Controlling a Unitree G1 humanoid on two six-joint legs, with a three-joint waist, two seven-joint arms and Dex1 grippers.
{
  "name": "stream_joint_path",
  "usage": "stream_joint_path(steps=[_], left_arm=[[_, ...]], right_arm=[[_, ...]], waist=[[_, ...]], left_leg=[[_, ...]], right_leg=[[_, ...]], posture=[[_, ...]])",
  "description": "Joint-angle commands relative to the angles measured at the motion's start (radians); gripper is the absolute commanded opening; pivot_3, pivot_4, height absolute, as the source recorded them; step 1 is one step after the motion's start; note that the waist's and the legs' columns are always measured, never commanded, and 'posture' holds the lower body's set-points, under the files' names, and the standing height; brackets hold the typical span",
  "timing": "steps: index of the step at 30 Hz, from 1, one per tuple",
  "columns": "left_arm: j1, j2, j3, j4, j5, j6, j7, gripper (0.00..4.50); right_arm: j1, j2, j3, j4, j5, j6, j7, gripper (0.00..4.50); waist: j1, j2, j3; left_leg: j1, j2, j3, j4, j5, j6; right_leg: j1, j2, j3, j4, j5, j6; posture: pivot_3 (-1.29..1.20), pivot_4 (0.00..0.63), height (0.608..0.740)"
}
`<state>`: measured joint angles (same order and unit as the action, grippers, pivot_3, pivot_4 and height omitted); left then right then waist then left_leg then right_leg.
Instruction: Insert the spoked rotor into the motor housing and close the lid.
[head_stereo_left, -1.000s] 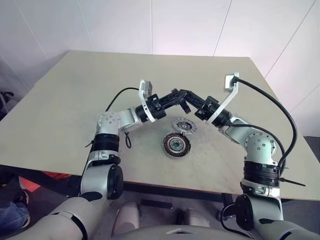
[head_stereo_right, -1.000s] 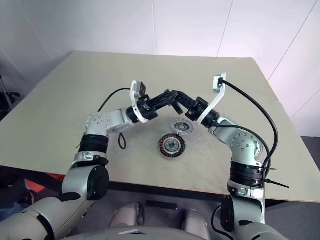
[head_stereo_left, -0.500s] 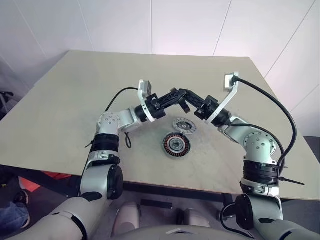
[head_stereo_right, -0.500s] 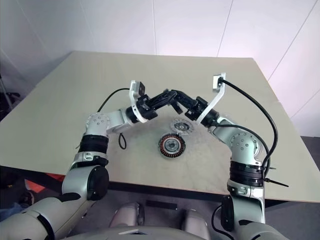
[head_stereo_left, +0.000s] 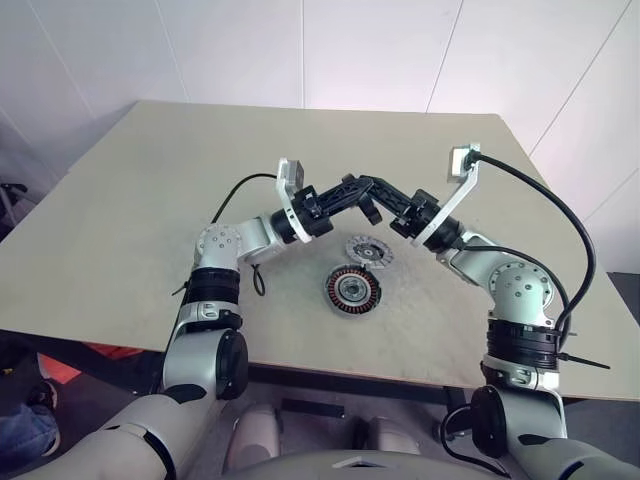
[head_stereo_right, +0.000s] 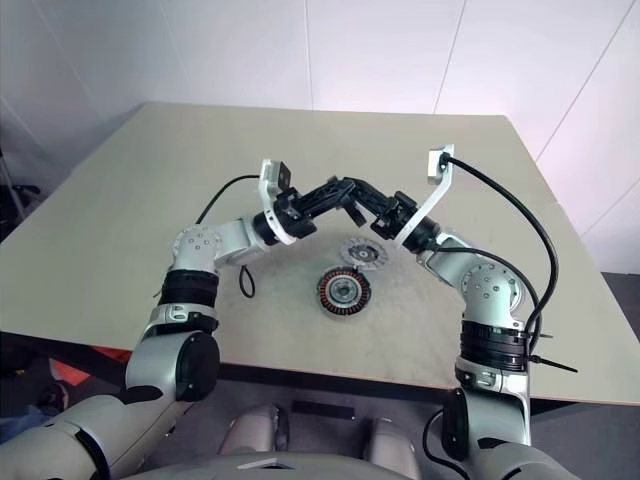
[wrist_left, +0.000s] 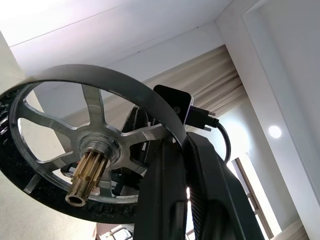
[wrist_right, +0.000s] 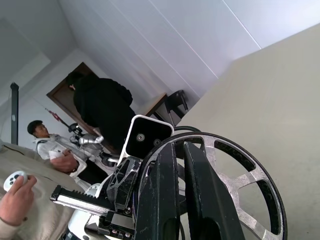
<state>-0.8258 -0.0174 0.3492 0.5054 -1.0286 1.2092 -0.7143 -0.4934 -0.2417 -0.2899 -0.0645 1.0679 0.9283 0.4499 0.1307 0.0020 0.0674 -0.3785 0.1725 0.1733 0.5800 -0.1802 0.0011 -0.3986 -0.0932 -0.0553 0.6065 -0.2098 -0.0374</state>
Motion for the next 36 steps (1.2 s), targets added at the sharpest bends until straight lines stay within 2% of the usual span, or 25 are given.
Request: stream_joint_path(steps=[1, 6, 20, 22, 36], left_arm=[[-0.023, -0.007, -0.018, -0.048, -0.018, 0.009, -0.01, 0.0], [-0.017, -0.007, -0.025, -0.049, -0.012, 0.008, -0.011, 0.0], [-0.012, -0.004, -0.03, -0.05, -0.005, 0.001, -0.013, 0.0], [-0.011, -0.003, -0.031, -0.049, -0.002, -0.001, -0.014, 0.0], [-0.009, 0.002, -0.038, -0.047, 0.006, -0.009, -0.016, 0.0]], right_arm=[[-0.019, -0.006, -0.02, -0.035, 0.033, -0.003, -0.022, 0.7], [-0.024, -0.003, -0.021, -0.048, 0.069, -0.006, -0.031, 0.7], [-0.008, -0.021, 0.042, -0.063, -0.014, -0.036, -0.028, 0.72], [-0.009, -0.019, 0.039, -0.057, -0.012, -0.036, -0.034, 0.01], [-0.009, -0.037, 0.01, -0.05, -0.016, -0.047, -0.027, 0.01]], waist=[[0.0, 0.0, 0.0], [0.0, 0.0, 0.0], [0.0, 0.0, 0.0], [0.0, 0.0, 0.0], [0.0, 0.0, 0.0]], left_leg=[[0.0, 0.0, 0.0, 0.0, 0.0, 0.0], [0.0, 0.0, 0.0, 0.0, 0.0, 0.0], [0.0, 0.0, 0.0, 0.0, 0.0, 0.0], [0.0, 0.0, 0.0, 0.0, 0.0, 0.0], [0.0, 0.0, 0.0, 0.0, 0.0, 0.0]], right_leg=[[0.0, 0.0, 0.0, 0.0, 0.0, 0.0], [0.0, 0.0, 0.0, 0.0, 0.0, 0.0], [0.0, 0.0, 0.0, 0.0, 0.0, 0.0], [0.0, 0.0, 0.0, 0.0, 0.0, 0.0], [0.0, 0.0, 0.0, 0.0, 0.0, 0.0]], posture=[[0.0, 0.0, 0.74], [0.0, 0.0, 0.74], [0.0, 0.0, 0.74], [0.0, 0.0, 0.74], [0.0, 0.0, 0.74]])
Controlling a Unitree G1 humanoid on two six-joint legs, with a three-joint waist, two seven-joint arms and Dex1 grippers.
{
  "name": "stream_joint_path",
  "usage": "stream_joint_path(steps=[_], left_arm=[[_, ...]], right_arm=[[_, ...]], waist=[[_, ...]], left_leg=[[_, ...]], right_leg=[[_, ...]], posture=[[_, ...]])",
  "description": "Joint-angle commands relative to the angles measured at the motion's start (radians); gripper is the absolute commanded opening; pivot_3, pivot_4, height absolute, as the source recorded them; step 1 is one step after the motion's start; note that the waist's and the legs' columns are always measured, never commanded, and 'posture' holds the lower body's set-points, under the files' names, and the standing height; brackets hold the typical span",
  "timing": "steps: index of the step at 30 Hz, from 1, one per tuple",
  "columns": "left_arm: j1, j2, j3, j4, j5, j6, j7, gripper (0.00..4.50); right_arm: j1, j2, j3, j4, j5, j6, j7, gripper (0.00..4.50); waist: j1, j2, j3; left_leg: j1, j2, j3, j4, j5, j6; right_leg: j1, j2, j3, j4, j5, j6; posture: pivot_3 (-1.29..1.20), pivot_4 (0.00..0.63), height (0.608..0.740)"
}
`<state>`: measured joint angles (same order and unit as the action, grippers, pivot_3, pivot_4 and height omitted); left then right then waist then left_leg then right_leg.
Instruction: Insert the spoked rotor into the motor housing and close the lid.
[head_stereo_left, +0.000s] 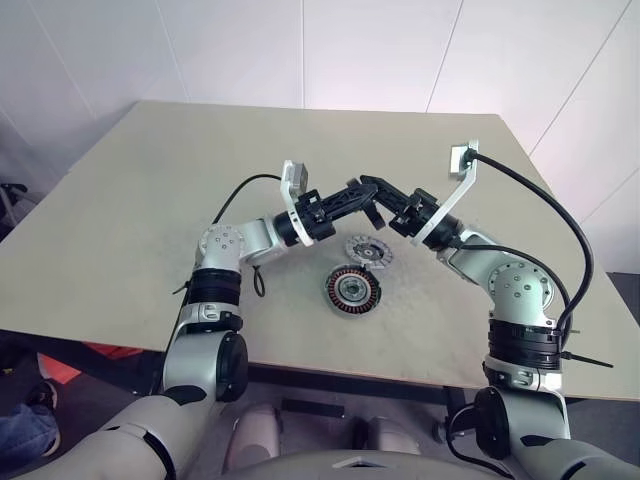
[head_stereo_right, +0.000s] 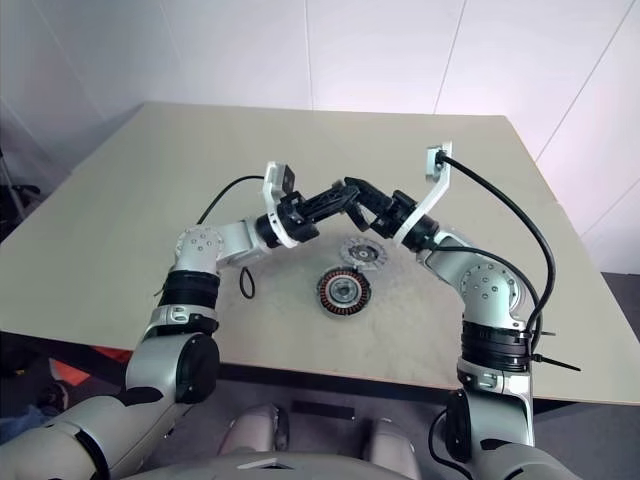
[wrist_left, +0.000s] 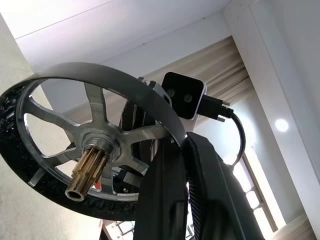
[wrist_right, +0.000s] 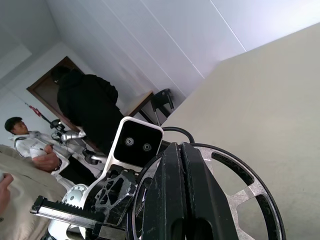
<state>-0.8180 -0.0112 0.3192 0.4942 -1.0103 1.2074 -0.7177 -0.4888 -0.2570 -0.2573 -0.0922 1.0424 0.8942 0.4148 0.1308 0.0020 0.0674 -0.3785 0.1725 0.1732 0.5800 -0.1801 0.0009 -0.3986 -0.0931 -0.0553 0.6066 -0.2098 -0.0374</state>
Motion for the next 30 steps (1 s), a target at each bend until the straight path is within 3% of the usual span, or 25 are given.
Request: stream_joint_path(steps=[1, 10, 17, 23, 29, 30], left_arm=[[-0.015, -0.004, -0.008, -0.037, -0.012, -0.008, -0.014, 0.0], [-0.015, 0.011, 0.005, -0.033, -0.024, -0.011, -0.014, 0.0], [-0.057, 0.016, 0.103, -0.032, -0.135, 0.043, 0.025, 0.0], [-0.058, -0.006, 0.099, -0.059, -0.165, 0.06, 0.051, 0.0], [-0.046, -0.03, 0.072, -0.09, -0.171, 0.072, 0.051, 0.0], [-0.045, -0.031, 0.068, -0.093, -0.171, 0.073, 0.051, 0.0]], right_arm=[[-0.015, -0.029, -0.032, -0.015, 0.011, -0.015, 0.009, 0.01], [-0.029, -0.059, -0.078, -0.002, 0.021, -0.025, -0.002, 0.01], [0.003, -0.061, -0.089, -0.014, 0.067, 0.006, 0.0, 0.01], [-0.002, -0.062, -0.108, -0.016, 0.112, 0.016, -0.002, 0.01], [-0.008, -0.076, -0.107, -0.057, 0.16, 0.021, 0.002, 1.94], [-0.007, -0.079, -0.105, -0.066, 0.169, 0.023, 0.006, 1.94]], waist=[[0.001, 0.0, 0.0], [0.001, 0.0, 0.0], [0.002, 0.0, 0.0], [0.006, 0.0, 0.0], [0.006, 0.0, 0.0], [0.006, 0.0, 0.0]], left_leg=[[0.0, 0.0, 0.0, 0.0, 0.0, 0.0], [0.0, 0.0, 0.0, 0.0, 0.0, 0.0], [0.0, 0.0, 0.0, 0.0, 0.0, 0.0], [0.0, 0.0, 0.0, 0.001, 0.0, 0.0], [0.0, 0.0, 0.0, 0.001, 0.0, 0.0], [0.0, 0.0, 0.0, 0.001, 0.0, 0.0]], right_leg=[[0.0, 0.0, 0.0, 0.0, 0.0, 0.0], [0.0, 0.0, 0.0, 0.0, 0.0, 0.0], [0.0, 0.0, 0.0, 0.0, 0.0, 0.0], [0.0, 0.0, 0.0, 0.0, 0.0, 0.0], [0.0, 0.0, 0.0, 0.0, 0.0, 0.0], [0.0, 0.0, 0.0, 0.0, 0.0, 0.0]], posture=[[0.0, 0.0, 0.74], [0.0, 0.0, 0.74], [0.0, 0.0, 0.74], [0.0, 0.0, 0.74], [0.0, 0.0, 0.74], [0.0, 0.0, 0.74]])
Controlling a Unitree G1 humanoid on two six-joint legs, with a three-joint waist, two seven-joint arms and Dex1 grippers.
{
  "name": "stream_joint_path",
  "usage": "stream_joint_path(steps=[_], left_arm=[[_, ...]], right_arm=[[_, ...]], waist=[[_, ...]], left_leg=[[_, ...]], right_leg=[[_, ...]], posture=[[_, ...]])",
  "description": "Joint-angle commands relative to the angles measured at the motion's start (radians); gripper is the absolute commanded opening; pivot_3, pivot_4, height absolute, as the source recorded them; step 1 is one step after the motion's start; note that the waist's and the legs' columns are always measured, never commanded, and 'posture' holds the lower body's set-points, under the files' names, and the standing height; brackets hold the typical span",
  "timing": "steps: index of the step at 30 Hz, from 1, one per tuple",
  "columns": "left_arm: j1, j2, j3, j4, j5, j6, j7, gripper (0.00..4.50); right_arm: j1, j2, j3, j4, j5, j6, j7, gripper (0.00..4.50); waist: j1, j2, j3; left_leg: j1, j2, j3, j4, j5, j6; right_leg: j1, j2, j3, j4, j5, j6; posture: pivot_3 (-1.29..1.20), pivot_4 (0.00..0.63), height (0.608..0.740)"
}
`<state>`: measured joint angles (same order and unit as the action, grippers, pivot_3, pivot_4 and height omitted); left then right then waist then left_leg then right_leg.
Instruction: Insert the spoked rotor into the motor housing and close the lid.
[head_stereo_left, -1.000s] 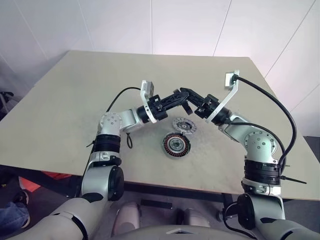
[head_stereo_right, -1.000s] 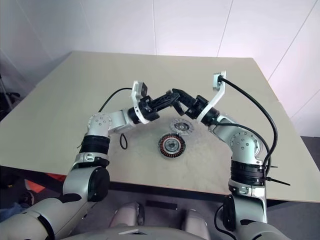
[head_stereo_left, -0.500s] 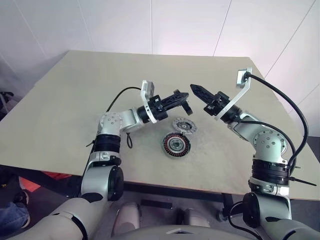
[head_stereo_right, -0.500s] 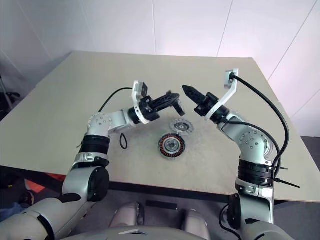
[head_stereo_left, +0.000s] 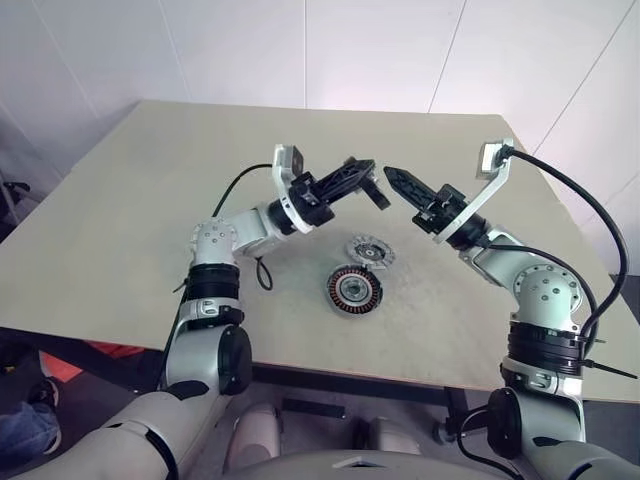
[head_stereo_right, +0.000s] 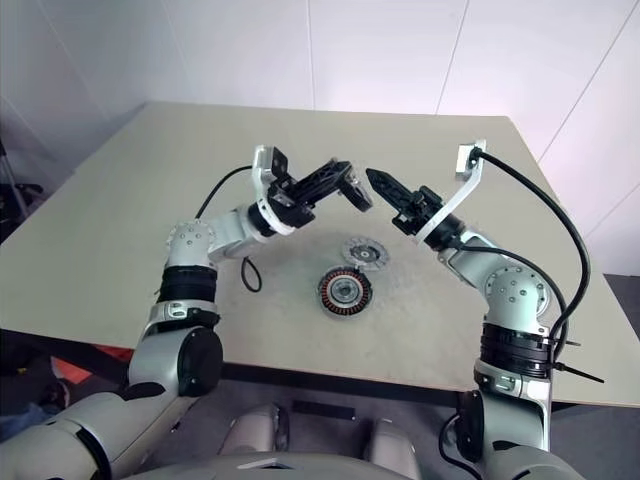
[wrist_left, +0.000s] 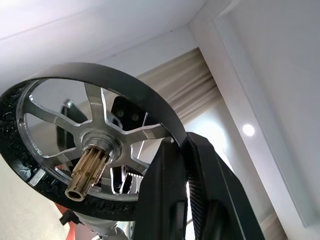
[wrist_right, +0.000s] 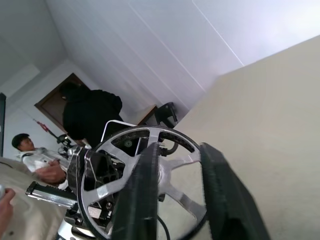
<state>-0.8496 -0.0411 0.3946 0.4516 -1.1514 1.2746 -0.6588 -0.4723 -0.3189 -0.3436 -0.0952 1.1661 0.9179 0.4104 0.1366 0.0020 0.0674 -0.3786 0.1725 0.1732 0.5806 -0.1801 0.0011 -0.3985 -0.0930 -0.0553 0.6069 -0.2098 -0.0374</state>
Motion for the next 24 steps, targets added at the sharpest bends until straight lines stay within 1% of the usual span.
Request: stream_joint_path(steps=[1, 10, 24], left_arm=[[-0.013, -0.002, -0.011, -0.051, -0.03, 0.004, -0.008, 0.0], [-0.014, 0.003, -0.022, -0.052, -0.027, -0.002, -0.011, 0.0], [-0.007, 0.015, -0.042, -0.04, -0.015, -0.021, -0.017, 0.0]], right_arm=[[-0.021, -0.021, -0.015, -0.071, 0.054, 0.001, 0.015, 1.94], [0.009, -0.028, 0.017, -0.116, 0.086, 0.011, 0.034, 1.94], [0.055, -0.023, 0.093, -0.123, 0.041, 0.009, 0.057, 1.94]], waist=[[0.0, 0.0, 0.0], [0.001, 0.0, 0.0], [0.001, 0.0, 0.0]], left_leg=[[0.0, 0.0, 0.0, 0.0, 0.0, 0.0], [0.0, 0.0, 0.0, 0.0, 0.0, 0.0], [0.0, 0.0, 0.0, 0.0, 0.0, 0.0]], right_leg=[[0.0, 0.0, 0.0, 0.0, 0.0, 0.0], [0.0, 0.0, 0.0, 0.0, 0.0, 0.0], [0.0, 0.0, 0.0, 0.0, 0.0, 0.0]], posture=[[0.0, 0.0, 0.74], [0.0, 0.0, 0.74], [0.0, 0.0, 0.74]])
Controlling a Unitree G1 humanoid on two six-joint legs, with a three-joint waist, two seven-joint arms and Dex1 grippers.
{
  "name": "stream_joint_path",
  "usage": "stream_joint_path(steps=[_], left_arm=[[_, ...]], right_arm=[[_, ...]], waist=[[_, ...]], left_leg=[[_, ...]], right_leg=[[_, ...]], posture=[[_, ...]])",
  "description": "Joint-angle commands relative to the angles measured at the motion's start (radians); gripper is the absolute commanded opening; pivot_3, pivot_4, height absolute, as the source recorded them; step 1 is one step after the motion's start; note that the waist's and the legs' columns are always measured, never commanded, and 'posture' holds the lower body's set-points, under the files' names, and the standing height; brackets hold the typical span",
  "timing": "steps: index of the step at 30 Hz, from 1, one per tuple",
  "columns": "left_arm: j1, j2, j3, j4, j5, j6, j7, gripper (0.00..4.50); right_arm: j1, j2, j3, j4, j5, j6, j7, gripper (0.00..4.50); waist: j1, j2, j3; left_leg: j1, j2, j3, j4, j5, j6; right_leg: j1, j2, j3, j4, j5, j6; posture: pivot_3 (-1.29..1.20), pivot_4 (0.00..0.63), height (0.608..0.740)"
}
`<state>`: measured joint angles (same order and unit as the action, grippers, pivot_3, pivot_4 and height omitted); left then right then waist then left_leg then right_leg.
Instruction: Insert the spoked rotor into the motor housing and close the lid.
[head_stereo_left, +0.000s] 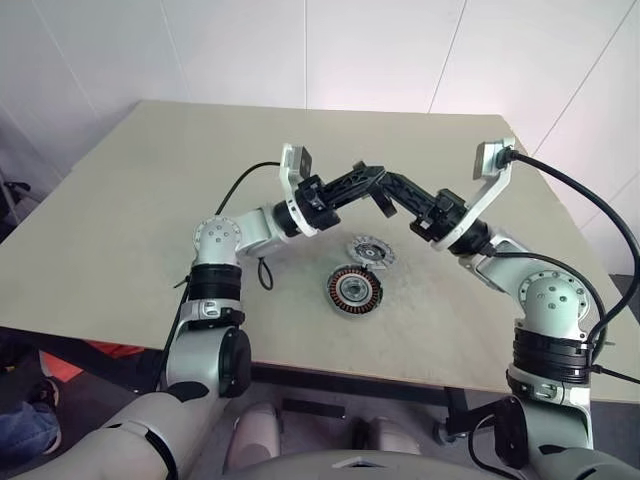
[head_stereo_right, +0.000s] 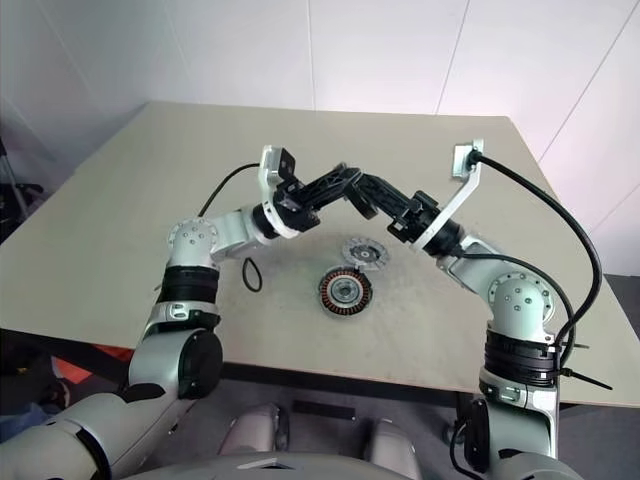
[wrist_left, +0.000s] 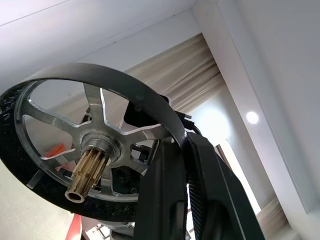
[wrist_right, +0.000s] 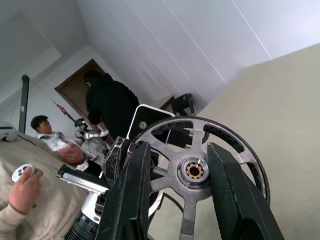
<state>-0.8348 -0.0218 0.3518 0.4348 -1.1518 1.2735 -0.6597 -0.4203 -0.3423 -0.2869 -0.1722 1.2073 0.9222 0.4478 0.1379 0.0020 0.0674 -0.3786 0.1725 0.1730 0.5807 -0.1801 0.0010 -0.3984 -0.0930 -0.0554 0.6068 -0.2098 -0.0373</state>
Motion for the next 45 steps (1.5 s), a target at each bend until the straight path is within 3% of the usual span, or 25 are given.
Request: stream_joint_path(steps=[1, 4, 10, 30, 31, 35, 45], left_arm=[[-0.021, -0.004, -0.001, -0.024, -0.014, -0.021, -0.016, 0.0], [-0.02, -0.005, -0.005, -0.025, -0.012, -0.024, -0.017, 0.0], [-0.022, -0.002, -0.014, -0.016, 0.001, -0.031, -0.029, 0.0], [0.02, -0.004, -0.082, -0.069, 0.105, -0.167, -0.074, 0.0], [0.02, -0.004, -0.084, -0.068, 0.107, -0.173, -0.075, 0.54], [0.015, 0.004, -0.075, -0.035, 0.104, -0.158, -0.065, 1.71], [0.075, 0.053, -0.124, -0.05, 0.143, -0.13, -0.085, 1.71]], right_arm=[[0.005, 0.001, 0.041, -0.047, -0.002, 0.005, 0.023, 1.94], [0.007, 0.002, 0.046, -0.049, 0.001, 0.005, 0.028, 1.78], [0.003, 0.0, 0.039, -0.048, 0.005, 0.006, 0.031, 0.27], [-0.007, -0.003, 0.038, -0.047, -0.049, -0.028, 0.033, 0.28], [-0.007, -0.003, 0.038, -0.046, -0.049, -0.028, 0.033, 0.28], [-0.011, -0.003, 0.039, -0.044, -0.055, -0.03, 0.036, 0.28], [-0.016, -0.005, 0.027, -0.046, -0.065, -0.036, 0.036, 0.28]], waist=[[0.0, 0.0, 0.0], [0.0, 0.0, 0.0], [0.001, 0.0, 0.0], [0.011, 0.0, 0.0], [0.012, 0.0, 0.0], [0.013, 0.0, 0.0], [0.012, 0.0, 0.0]], left_leg=[[0.0, 0.0, 0.0, 0.0, 0.0, 0.0], [0.0, 0.0, 0.0, 0.0, 0.0, 0.0], [0.0, 0.0, 0.0, 0.0, 0.0, 0.0], [0.0, 0.0, 0.0, 0.0, 0.0, 0.0], [0.0, 0.0, 0.0, 0.0, 0.0, 0.0], [0.0, 0.0, 0.0, 0.0, 0.0, 0.0], [0.0, 0.0, 0.0, 0.0, 0.0, 0.0]], right_leg=[[0.0, 0.0, 0.0, 0.0, 0.0, 0.0], [0.0, 0.0, 0.0, 0.0, 0.0, 0.0], [0.0, 0.0, 0.0, 0.0, 0.0, 0.0], [0.0, 0.0, 0.0, 0.0, 0.0, 0.0], [0.0, 0.0, 0.0, 0.0, 0.0, 0.0], [0.0, 0.0, 0.0, 0.0, 0.0, 0.0], [0.0, 0.0, 0.0, 0.0, 0.0, 0.0]], posture=[[0.0, 0.0, 0.74], [0.0, 0.0, 0.74], [0.0, 0.0, 0.74], [0.0, 0.0, 0.74], [0.0, 0.0, 0.74], [0.0, 0.0, 0.74], [0.0, 0.0, 0.74]])
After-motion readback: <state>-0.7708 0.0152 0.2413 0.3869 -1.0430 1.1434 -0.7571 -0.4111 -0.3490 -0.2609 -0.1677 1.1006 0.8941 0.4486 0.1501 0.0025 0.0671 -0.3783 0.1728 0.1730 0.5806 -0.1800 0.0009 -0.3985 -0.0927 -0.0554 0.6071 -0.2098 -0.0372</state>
